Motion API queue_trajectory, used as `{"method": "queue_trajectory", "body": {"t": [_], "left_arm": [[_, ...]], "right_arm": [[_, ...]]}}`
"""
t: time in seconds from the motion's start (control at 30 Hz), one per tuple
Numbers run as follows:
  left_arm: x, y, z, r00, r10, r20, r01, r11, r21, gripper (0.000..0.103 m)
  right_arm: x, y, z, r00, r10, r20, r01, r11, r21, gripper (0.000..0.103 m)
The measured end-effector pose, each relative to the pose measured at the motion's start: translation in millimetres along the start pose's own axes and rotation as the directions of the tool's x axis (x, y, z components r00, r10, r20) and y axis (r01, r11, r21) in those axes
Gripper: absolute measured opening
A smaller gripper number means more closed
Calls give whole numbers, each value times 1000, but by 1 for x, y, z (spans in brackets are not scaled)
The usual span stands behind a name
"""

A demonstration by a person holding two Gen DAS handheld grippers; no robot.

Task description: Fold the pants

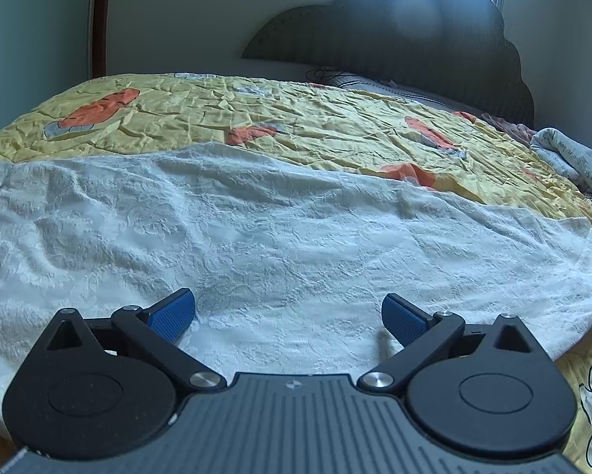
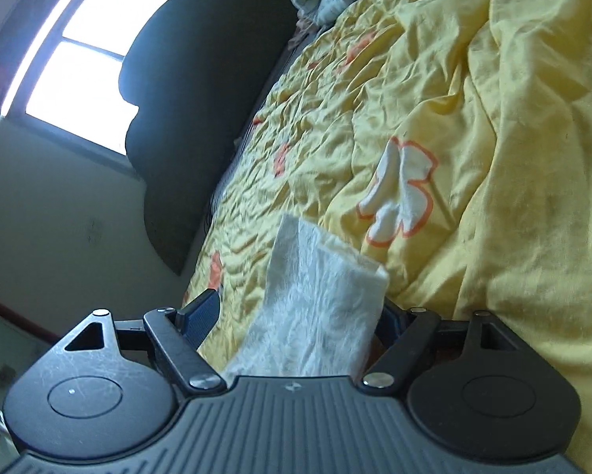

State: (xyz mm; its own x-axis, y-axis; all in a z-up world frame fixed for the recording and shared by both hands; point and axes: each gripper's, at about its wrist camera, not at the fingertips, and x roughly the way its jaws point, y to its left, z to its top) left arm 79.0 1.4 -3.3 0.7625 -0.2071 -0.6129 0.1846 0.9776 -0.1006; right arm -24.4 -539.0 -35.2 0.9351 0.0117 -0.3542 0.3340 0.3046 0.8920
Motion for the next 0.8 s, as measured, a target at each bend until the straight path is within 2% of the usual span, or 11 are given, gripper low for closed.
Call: {"method": "queue_trajectory", "body": {"t": [0.07,0.13,0.17,0.3,0.4,0.43,0.47,0.57,0.6,0.7,0.8], "left_arm": [[0,0,0,1000,0,0,0,1000,0,102],[0,0,0,1000,0,0,0,1000,0,102],[0,0,0,1000,0,0,0,1000,0,102],[0,0,0,1000,2,-2,-2,1000,4,102],[-3,-3,1,1000,16,-8,-16,1000,1,100],[-3,-5,4,1000,15,-24,-15,1000,-5,98],[-3,-8,9,999,-7,-49,7,1000,-15,97],[-6,-25,29,987,-143,-73,138,988,-67,95],[-6,-33,37,980,-188,-60,182,979,-87,96],[8,-65,61,933,-354,-66,344,931,-126,96],[40,-111,79,837,-528,-146,503,846,-178,96]], "right_arm": [[1,3,0,999,-48,-4,48,999,-23,76],[2,5,-2,987,-159,-3,158,984,-80,37],[4,1,-3,983,-186,2,185,979,-85,27],[2,-7,-4,989,-149,0,148,984,-95,18],[6,21,-17,973,-227,51,231,914,-332,18],[7,35,-27,964,-251,89,263,849,-458,18],[9,52,-43,949,-277,150,310,729,-610,18],[10,86,-110,918,-228,325,375,228,-899,18],[13,90,-127,919,-202,337,364,115,-924,17],[15,96,-155,936,-138,323,323,-25,-946,16],[12,99,-168,936,-97,338,330,-86,-940,16]]}}
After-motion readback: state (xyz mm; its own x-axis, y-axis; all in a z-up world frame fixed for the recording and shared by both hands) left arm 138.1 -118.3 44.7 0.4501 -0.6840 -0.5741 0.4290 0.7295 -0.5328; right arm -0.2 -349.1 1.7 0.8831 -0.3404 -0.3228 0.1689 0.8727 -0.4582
